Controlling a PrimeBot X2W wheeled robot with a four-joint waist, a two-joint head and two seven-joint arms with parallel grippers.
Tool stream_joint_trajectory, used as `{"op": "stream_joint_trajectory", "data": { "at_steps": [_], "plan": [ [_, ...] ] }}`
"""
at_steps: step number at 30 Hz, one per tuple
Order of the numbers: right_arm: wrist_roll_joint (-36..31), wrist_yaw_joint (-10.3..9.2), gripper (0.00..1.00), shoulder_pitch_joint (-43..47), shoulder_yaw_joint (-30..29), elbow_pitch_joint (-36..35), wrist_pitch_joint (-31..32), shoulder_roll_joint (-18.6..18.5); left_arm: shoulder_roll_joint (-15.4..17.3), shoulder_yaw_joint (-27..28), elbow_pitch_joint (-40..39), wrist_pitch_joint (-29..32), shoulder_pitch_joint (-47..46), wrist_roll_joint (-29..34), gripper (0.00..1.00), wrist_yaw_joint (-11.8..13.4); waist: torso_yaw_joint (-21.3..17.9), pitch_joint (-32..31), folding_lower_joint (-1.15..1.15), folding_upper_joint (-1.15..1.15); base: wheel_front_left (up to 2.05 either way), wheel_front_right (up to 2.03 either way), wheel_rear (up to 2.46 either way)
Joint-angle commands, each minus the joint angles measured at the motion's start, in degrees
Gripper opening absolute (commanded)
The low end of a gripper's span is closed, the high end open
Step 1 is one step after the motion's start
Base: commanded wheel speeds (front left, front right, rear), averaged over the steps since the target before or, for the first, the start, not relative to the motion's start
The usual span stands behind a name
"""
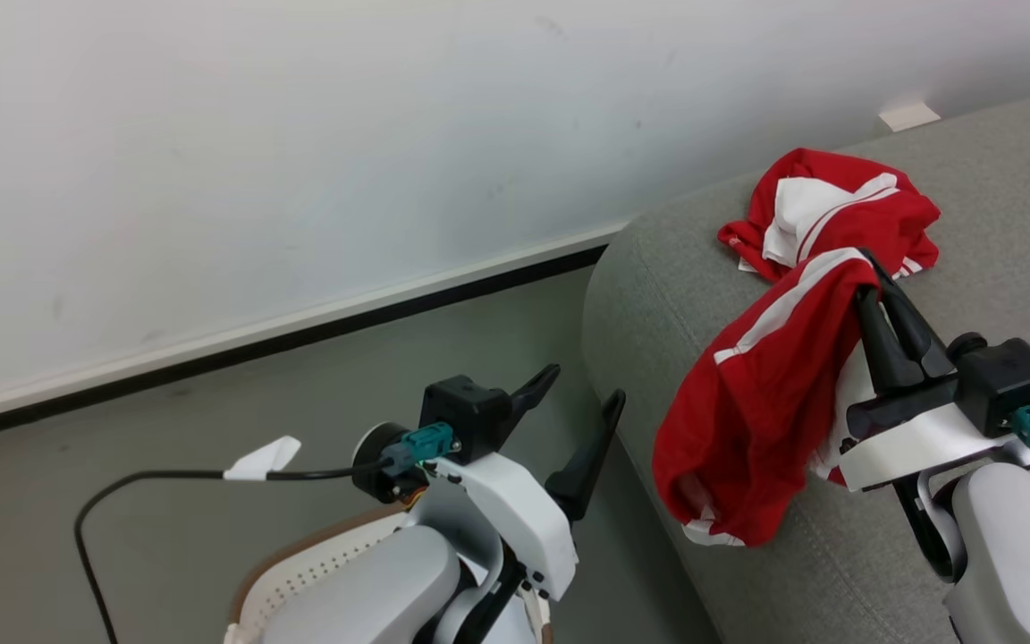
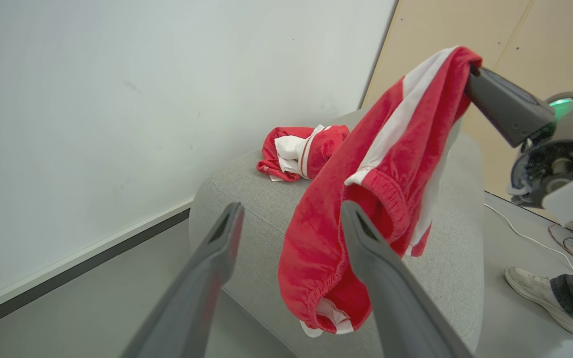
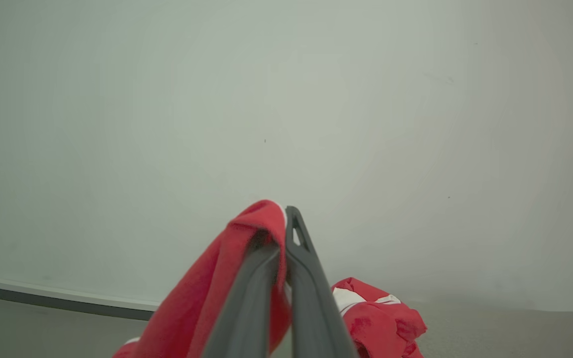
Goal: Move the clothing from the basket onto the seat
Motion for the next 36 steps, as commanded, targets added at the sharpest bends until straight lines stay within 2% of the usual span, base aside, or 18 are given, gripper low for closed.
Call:
{"op": "stream_joint_trajectory", "data": {
  "at_steps": [1, 6, 10, 13, 18, 19, 24, 29, 33, 36],
  "plan": [
    [0.34, -0.15, 0.00, 0.35, -0.49, -0.76, 0.03, -0.36, 0.07, -0.12, -0.29, 0.30, -0.63, 0.58, 1.00, 0.08, -0.64, 1.26, 0.00, 0.00, 0.00, 0.00, 0.00],
    [0.72, -0.15, 0.00, -1.67, -2.55, -2.18, 0.03, -0.30, 0.48, -0.81, -1.29, 1.25, -2.78, 1.69, 1.00, -0.40, -0.43, 5.31, 0.00, 0.00, 0.00, 0.00, 0.00],
    [0.57, -0.15, 0.00, -4.58, -6.55, -3.24, 0.13, 0.52, 0.90, -1.17, -2.45, 2.37, -6.02, 3.05, 1.00, -1.09, 0.64, 10.32, 0.00, 0.00, 0.00, 0.00, 0.00],
    [0.37, -0.15, 0.00, -8.44, -10.28, -4.03, 0.85, 0.68, 1.19, -1.54, -3.31, 3.42, -8.91, 4.17, 1.00, -1.67, 1.71, 14.61, 0.00, 0.00, 0.00, 0.00, 0.00],
    [0.89, -0.15, 0.00, -17.59, -17.22, -4.56, 4.07, -1.19, 1.54, -1.96, -4.49, 4.58, -13.52, 6.27, 1.00, -3.13, 3.47, 21.07, 0.00, 0.00, 0.00, 0.00, 0.00],
    [0.89, -0.15, 0.00, -17.59, -17.22, -4.56, 4.07, -1.19, 1.54, -1.96, -4.49, 4.58, -13.52, 6.27, 1.00, -3.13, 3.47, 21.07, 0.00, 0.00, 0.00, 0.00, 0.00],
    [1.07, -0.15, 0.00, -28.98, -25.39, -3.72, 8.57, -6.04, 2.02, -2.10, -4.89, 5.12, -17.25, 7.20, 1.00, -4.54, 5.00, 26.13, 0.00, 0.00, 0.00, 0.00, 0.00],
    [-1.61, -0.15, 0.00, -37.88, -33.79, -0.74, 12.81, -12.57, 2.09, -2.42, -4.83, 5.26, -19.80, 8.32, 1.00, -5.76, 6.49, 29.14, 0.00, 0.00, 0.00, 0.00, 0.00],
    [-5.18, -0.15, 0.00, -39.70, -38.55, 3.56, 14.55, -17.13, 1.70, -2.60, -4.79, 5.01, -21.20, 8.79, 1.00, -6.24, 7.71, 31.25, 0.00, 0.00, 0.00, 0.00, 0.00],
    [-7.47, -0.15, 0.00, -37.30, -40.91, 7.61, 14.29, -17.49, 1.60, -2.50, -4.80, 4.74, -21.69, 8.91, 1.00, -6.16, 8.34, 33.04, 0.00, 0.00, 0.00, 0.00, 0.00]
  ]
}}
